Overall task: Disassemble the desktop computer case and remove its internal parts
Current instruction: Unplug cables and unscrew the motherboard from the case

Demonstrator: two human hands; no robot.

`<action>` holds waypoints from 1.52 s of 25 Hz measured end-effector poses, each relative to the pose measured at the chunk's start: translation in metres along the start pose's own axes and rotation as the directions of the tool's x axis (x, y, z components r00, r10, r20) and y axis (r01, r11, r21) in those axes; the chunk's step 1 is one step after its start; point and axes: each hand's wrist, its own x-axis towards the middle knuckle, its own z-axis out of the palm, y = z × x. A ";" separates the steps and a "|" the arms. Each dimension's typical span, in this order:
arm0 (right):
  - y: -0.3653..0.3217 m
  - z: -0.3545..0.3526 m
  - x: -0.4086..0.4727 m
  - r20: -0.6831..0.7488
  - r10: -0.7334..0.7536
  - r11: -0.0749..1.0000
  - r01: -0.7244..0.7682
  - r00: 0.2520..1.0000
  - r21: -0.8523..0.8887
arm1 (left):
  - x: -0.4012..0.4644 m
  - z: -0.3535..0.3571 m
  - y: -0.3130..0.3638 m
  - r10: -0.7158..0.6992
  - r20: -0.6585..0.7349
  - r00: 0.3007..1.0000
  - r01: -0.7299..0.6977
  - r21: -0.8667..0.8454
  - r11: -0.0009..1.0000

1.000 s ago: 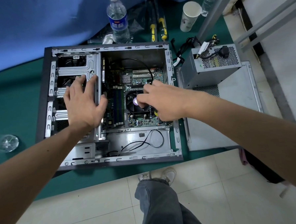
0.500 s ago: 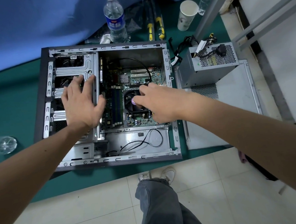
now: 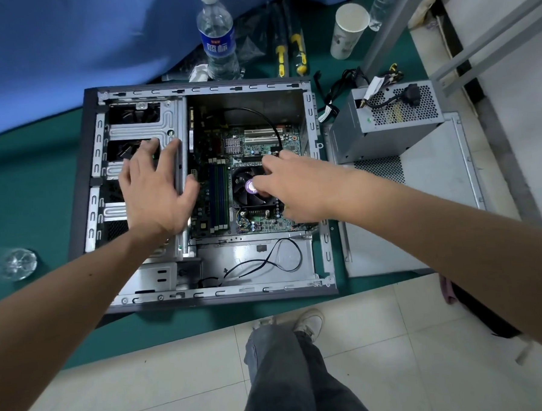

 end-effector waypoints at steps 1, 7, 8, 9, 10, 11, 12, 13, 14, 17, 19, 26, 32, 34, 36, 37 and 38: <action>-0.001 0.004 0.000 -0.021 0.044 0.991 -0.046 0.999 -0.125 | 0.000 0.000 0.000 0.001 0.000 1.000 -0.001 0.000 1.000; 0.009 0.001 0.004 -0.055 0.003 1.000 -0.003 0.999 0.004 | 0.001 0.000 0.000 0.001 -0.001 1.000 -0.001 0.005 1.000; 0.011 -0.001 0.002 -0.027 -0.033 0.997 0.035 0.999 0.068 | 0.001 0.000 0.000 0.000 -0.003 1.000 0.000 0.007 1.000; 0.010 -0.002 0.001 -0.012 -0.047 0.993 0.048 0.999 0.109 | 0.001 0.000 0.000 -0.001 -0.001 1.000 0.001 0.010 1.000; 0.008 -0.002 0.000 -0.014 -0.034 0.995 0.035 0.999 0.089 | 0.001 0.000 0.000 -0.001 0.002 1.000 0.001 0.013 1.000; 0.007 0.000 -0.001 -0.030 0.004 1.000 -0.004 1.000 0.022 | 0.001 0.000 0.000 0.000 0.005 1.000 0.000 0.014 1.000; 0.005 0.003 0.000 -0.054 0.054 0.996 -0.058 0.997 -0.073 | 0.001 0.000 0.000 0.001 0.004 1.000 -0.001 0.014 1.000; 0.003 0.005 0.000 -0.084 0.089 0.983 -0.102 0.992 -0.156 | 0.001 0.000 -0.001 0.001 0.003 1.000 -0.001 0.014 1.000; 0.001 0.007 0.001 -0.108 0.105 0.973 -0.125 0.989 -0.192 | 0.001 0.001 -0.001 -0.001 0.003 1.000 0.001 0.013 1.000; 0.004 0.007 0.005 -0.127 0.075 0.988 -0.091 0.989 -0.122 | 0.001 0.000 -0.001 0.000 0.008 1.000 0.000 0.013 1.000; 0.006 0.003 0.005 -0.098 0.003 1.000 -0.006 0.995 -0.024 | 0.001 0.001 -0.001 0.001 0.003 1.000 -0.001 0.015 1.000; -0.004 0.009 0.000 -0.169 0.063 0.975 -0.097 0.984 -0.200 | 0.001 0.001 -0.001 -0.003 0.001 1.000 0.003 0.009 1.000; 0.005 0.004 0.001 -0.115 -0.019 0.997 0.009 0.993 -0.081 | 0.001 0.002 -0.001 -0.004 -0.002 1.000 0.004 0.002 1.000; 0.005 0.008 -0.002 -0.147 0.080 0.984 -0.102 0.986 -0.145 | 0.001 0.002 -0.001 -0.005 -0.002 1.000 0.005 0.001 1.000; 0.007 0.011 -0.002 -0.161 0.105 0.983 -0.127 0.981 -0.133 | 0.000 0.002 -0.001 -0.009 -0.002 1.000 0.009 0.001 1.000; 0.009 0.011 -0.002 -0.160 0.088 0.991 -0.103 0.983 -0.085 | 0.000 0.002 0.000 -0.010 0.000 1.000 0.010 0.000 1.000; 0.012 0.009 -0.003 -0.148 0.063 0.998 -0.066 0.987 -0.016 | 0.000 0.001 0.000 -0.011 0.004 1.000 0.011 0.001 1.000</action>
